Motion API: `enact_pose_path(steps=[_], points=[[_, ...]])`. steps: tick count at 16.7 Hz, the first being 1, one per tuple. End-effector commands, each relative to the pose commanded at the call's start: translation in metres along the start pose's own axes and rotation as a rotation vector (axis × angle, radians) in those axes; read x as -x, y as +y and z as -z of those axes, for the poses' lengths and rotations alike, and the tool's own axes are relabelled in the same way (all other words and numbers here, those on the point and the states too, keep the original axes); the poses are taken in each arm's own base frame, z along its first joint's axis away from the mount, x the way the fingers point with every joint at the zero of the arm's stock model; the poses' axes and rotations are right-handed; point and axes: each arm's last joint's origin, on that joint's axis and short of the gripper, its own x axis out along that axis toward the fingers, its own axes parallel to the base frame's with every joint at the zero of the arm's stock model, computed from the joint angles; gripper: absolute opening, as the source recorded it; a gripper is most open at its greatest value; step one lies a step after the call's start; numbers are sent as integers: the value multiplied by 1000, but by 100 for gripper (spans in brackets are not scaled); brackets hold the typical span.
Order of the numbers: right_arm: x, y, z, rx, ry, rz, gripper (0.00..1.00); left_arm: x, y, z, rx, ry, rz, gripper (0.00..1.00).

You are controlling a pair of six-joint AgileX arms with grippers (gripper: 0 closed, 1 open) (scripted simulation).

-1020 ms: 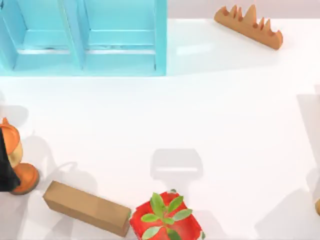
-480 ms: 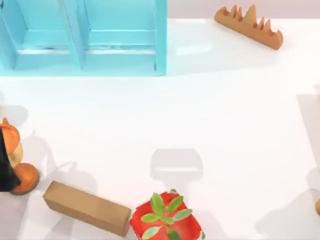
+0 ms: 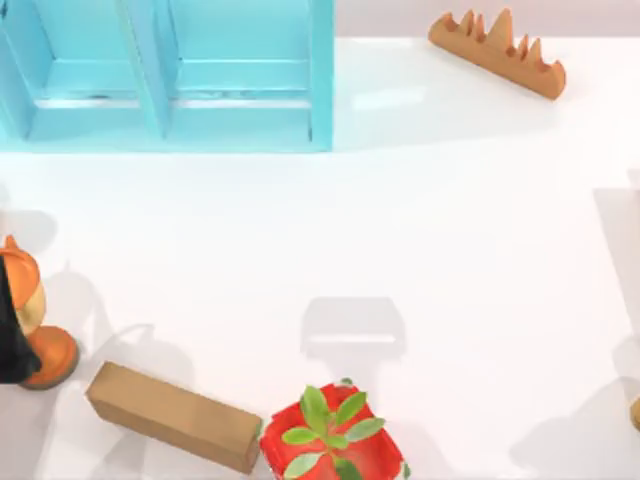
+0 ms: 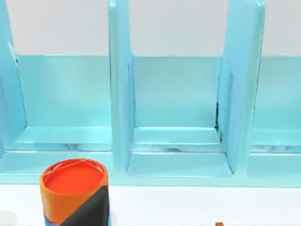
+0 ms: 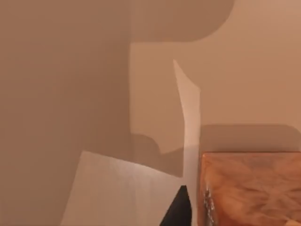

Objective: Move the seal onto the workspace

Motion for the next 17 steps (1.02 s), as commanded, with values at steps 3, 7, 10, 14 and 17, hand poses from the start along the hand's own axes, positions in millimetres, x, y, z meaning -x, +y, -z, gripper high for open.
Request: enact_pose_path(steps=[3,7,10,14,17], points=[[0,0,0,0,0,0,10,0,0,0,0,0,0,100],[0,0,0,0,0,0,0,0,0,0,0,0,0,100],[0,0,0,0,0,0,0,0,0,0,0,0,0,100],[1,0,0,-1,-2,2,0,0,0,0,0,0,0,100],[23,15,-7,-4,-19,30,0,0,0,0,0,0,0,100]])
